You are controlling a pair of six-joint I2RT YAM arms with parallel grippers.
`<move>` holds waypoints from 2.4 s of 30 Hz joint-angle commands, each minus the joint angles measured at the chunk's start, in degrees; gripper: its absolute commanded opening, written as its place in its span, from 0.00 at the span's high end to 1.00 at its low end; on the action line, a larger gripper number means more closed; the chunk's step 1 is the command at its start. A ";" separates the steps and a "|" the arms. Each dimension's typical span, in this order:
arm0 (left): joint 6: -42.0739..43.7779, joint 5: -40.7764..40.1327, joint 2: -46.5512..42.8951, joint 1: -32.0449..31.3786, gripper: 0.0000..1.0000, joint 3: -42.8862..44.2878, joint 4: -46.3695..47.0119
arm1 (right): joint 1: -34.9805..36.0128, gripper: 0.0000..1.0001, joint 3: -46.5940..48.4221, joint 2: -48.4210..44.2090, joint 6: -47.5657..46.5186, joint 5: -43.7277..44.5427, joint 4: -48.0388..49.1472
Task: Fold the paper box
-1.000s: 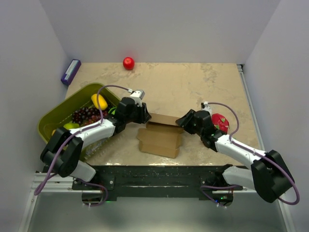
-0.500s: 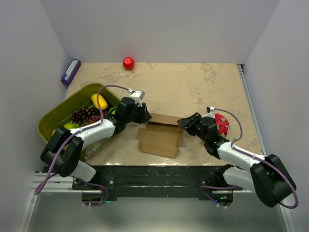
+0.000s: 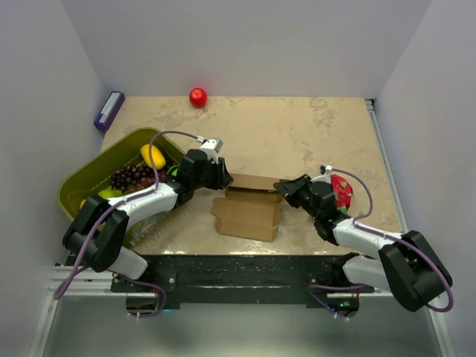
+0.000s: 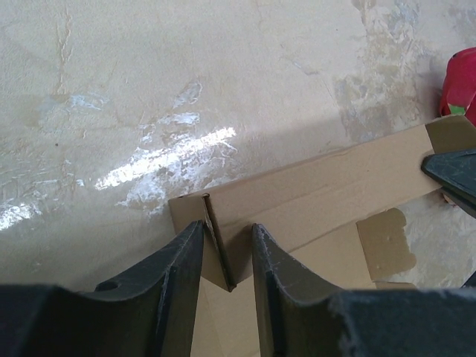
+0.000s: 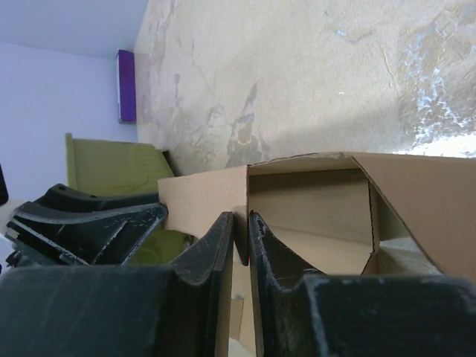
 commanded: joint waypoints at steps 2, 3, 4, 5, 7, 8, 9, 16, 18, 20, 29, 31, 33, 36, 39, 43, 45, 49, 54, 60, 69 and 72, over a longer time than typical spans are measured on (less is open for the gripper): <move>-0.74 0.78 1.56 0.10 0.64 -0.24 -2.64 | 0.18 0.79 1.15 -3.34 -1.73 -0.01 -0.58; -0.83 0.60 1.65 0.10 0.64 -0.24 -2.64 | 0.09 0.74 1.41 -4.30 -3.39 0.87 -2.43; -0.92 0.17 1.65 0.10 0.64 -0.24 -2.64 | 0.18 0.59 2.55 -6.31 -4.28 1.75 -7.93; -0.92 -0.01 1.73 0.10 0.64 -0.16 -2.73 | 0.09 0.52 3.25 -7.55 -5.24 3.32 -10.95; -0.92 -0.27 1.82 0.01 0.64 0.02 -2.99 | 0.09 0.37 4.83 -9.84 -8.58 4.56 -19.09; -0.92 -0.45 1.91 0.10 0.64 0.02 -3.08 | 0.18 0.35 5.28 -12.28 -10.07 6.22 -21.76; -0.83 -0.63 1.91 0.01 0.64 0.02 -3.08 | 0.27 0.35 5.80 -13.53 -10.69 6.93 -24.31; -0.75 -1.24 1.73 0.10 0.64 0.28 -3.17 | 6.85 0.60 5.37 -23.21 -12.72 13.00 -39.52; -0.66 -1.24 1.91 0.10 0.64 0.37 -3.34 | 9.92 0.68 6.85 -21.72 -13.51 13.97 -41.29; -0.57 -1.33 2.09 0.10 0.64 0.46 -3.43 | 13.51 0.77 8.35 -19.53 -14.56 14.85 -43.23; 0.04 -1.86 2.00 0.10 0.65 0.72 -4.13 | 17.41 0.84 13.81 -6.78 -16.15 17.93 -44.91; 0.22 -2.03 1.82 0.10 0.65 0.81 -4.31 | 17.41 0.84 13.81 -4.24 -15.97 17.31 -43.41; 0.40 -2.38 1.74 0.10 0.65 0.81 -4.48 | 17.41 0.85 14.24 -2.30 -15.80 16.87 -43.23; 0.57 -2.47 1.65 0.10 0.65 0.99 -4.75 | 17.41 0.89 15.73 0.61 -14.57 18.80 -46.47; 0.66 -2.47 1.82 0.10 0.65 1.16 -4.75 | 17.41 0.93 16.62 1.66 -12.90 21.17 -50.34; 0.75 -2.47 2.00 0.10 0.65 1.16 -4.57 | 17.49 0.92 16.27 4.38 -10.62 22.93 -50.62; 0.84 -2.39 2.00 0.10 0.65 1.16 -4.49 | 17.58 0.92 15.83 7.88 -10.00 22.68 -49.57; 0.84 -2.39 2.00 0.10 0.65 1.25 -4.31 | 18.02 0.93 14.78 12.38 -8.68 21.18 -45.87; 0.84 -2.21 2.09 0.10 0.65 1.08 -4.22 | 18.90 0.92 16.27 12.40 -8.24 21.97 -48.14; 1.19 -2.30 2.35 0.10 0.65 1.60 -4.57 | 18.90 0.70 17.85 1.33 -8.77 22.05 -52.27; 1.36 -1.95 2.44 0.10 0.65 1.95 -4.66 | 12.05 0.70 20.49 -3.44 -15.26 21.62 -51.51; 1.45 -1.95 2.44 0.10 0.65 2.22 -4.84 | 9.33 0.86 20.75 -0.46 -16.94 20.74 -49.22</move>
